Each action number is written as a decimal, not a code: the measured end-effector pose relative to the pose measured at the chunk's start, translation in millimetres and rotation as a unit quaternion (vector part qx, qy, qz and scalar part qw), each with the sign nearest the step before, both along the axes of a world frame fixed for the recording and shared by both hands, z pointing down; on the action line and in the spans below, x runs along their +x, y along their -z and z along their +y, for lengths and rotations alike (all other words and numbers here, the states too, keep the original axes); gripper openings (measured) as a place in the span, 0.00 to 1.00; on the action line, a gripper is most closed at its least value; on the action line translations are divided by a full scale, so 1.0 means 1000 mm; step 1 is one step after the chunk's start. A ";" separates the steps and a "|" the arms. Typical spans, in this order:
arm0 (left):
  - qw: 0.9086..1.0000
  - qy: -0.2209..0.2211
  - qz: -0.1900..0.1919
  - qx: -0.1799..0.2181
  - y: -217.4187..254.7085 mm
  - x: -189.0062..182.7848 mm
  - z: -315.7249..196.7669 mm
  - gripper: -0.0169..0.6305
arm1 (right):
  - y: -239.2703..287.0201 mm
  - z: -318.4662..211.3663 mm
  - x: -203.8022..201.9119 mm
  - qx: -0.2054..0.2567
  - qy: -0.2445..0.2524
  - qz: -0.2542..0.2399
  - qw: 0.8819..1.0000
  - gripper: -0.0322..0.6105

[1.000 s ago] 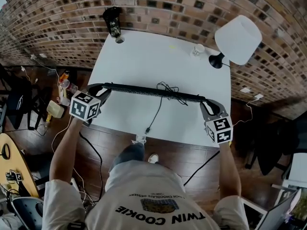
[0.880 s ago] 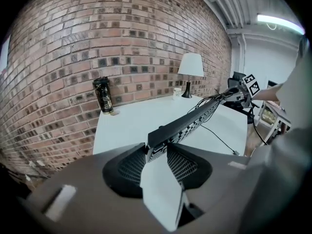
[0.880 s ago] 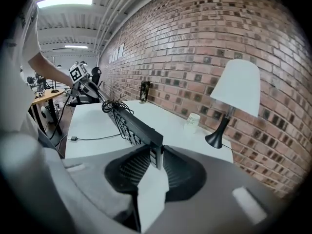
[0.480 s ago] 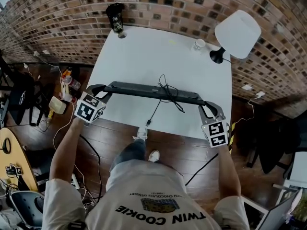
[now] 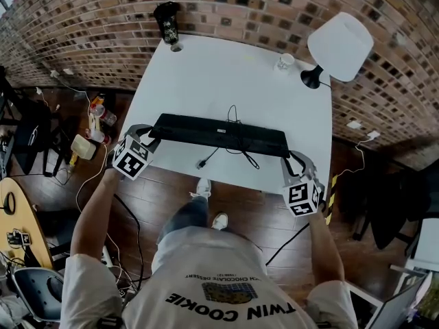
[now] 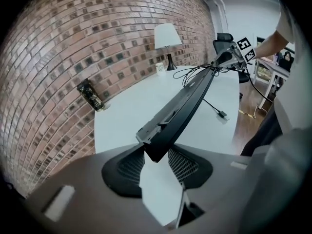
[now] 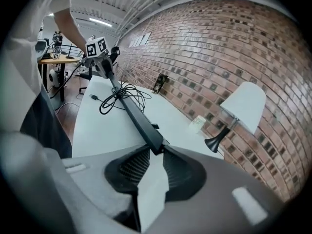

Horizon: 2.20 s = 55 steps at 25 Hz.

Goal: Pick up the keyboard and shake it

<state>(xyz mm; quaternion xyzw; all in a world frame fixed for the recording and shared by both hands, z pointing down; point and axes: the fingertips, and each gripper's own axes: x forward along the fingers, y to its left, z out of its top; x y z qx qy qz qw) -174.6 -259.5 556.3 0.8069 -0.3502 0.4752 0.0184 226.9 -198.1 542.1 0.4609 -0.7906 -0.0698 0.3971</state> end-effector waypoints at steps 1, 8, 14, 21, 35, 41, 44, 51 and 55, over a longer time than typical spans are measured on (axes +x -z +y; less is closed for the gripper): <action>1.000 -0.002 -0.006 -0.002 -0.003 0.000 0.002 0.27 | -0.003 0.002 0.000 0.001 0.002 0.008 1.000 0.18; 0.997 -0.032 -0.073 -0.009 -0.023 -0.001 0.012 0.30 | -0.023 0.015 0.001 0.002 0.013 0.052 0.999 0.19; 0.989 -0.065 -0.130 -0.039 -0.042 -0.001 0.019 0.33 | -0.048 0.026 0.001 -0.036 0.044 0.103 0.993 0.20; 0.981 -0.088 -0.154 -0.080 -0.047 0.001 0.020 0.31 | -0.062 0.032 -0.002 -0.082 0.072 0.127 0.986 0.21; 0.980 -0.074 -0.148 -0.109 -0.041 0.002 0.042 0.30 | -0.066 0.042 0.010 -0.188 0.096 0.153 0.966 0.21; 0.994 -0.037 -0.073 -0.076 -0.013 0.036 0.053 0.15 | -0.048 0.051 0.005 -0.187 0.051 0.085 0.977 0.18; 0.998 -0.027 -0.021 -0.056 0.002 0.064 0.064 0.05 | -0.035 0.057 -0.013 -0.185 0.041 0.041 0.981 0.17; 0.997 -0.051 0.046 -0.019 0.029 0.119 0.099 0.04 | -0.006 0.074 -0.064 -0.162 0.011 -0.049 0.985 0.11; 0.996 -0.055 0.075 -0.006 0.037 0.130 0.120 0.04 | 0.009 0.088 -0.093 -0.151 -0.003 -0.080 0.985 0.08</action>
